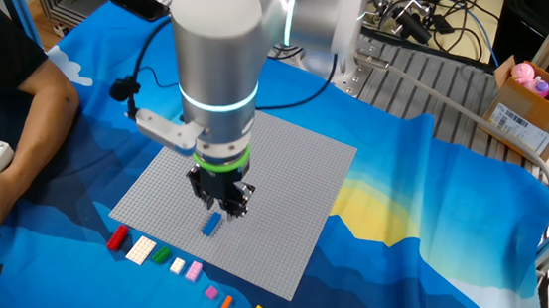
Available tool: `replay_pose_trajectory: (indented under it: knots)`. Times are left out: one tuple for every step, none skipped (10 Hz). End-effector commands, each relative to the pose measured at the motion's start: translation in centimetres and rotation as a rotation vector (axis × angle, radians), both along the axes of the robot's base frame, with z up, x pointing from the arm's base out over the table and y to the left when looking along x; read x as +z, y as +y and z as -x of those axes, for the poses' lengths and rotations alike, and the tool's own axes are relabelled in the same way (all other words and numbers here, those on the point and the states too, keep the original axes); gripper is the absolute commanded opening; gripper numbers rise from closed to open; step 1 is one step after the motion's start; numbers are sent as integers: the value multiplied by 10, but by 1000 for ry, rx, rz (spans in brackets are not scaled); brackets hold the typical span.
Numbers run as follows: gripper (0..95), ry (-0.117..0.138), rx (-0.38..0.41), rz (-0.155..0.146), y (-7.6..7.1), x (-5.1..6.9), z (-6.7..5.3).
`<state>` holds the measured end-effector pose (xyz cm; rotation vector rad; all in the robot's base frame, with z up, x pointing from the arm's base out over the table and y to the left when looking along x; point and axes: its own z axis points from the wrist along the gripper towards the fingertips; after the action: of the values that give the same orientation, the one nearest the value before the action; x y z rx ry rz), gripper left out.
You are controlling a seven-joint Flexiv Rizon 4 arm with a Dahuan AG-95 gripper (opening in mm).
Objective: Stack small Lego blocks one on top of the other
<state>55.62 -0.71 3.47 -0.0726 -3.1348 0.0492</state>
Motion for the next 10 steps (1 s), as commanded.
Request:
replay_pose_trajectory:
  knots:
    - [380, 27, 6, 17, 0, 0, 0]
    - [380, 29, 13, 14, 0, 0, 0]
    - [380, 29, 28, 11, 0, 0, 0]
    - [380, 30, 39, 3, 0, 0, 0]
    - [380, 28, 48, -6, 0, 0, 0]
    - [380, 25, 50, -8, 0, 0, 0]
    - [380, 21, 61, -18, 0, 0, 0]
    - [380, 21, 63, -18, 0, 0, 0]
    - [380, 19, 75, -26, -4, -6, -3]
    - [380, 16, 78, -28, -5, -9, -4]
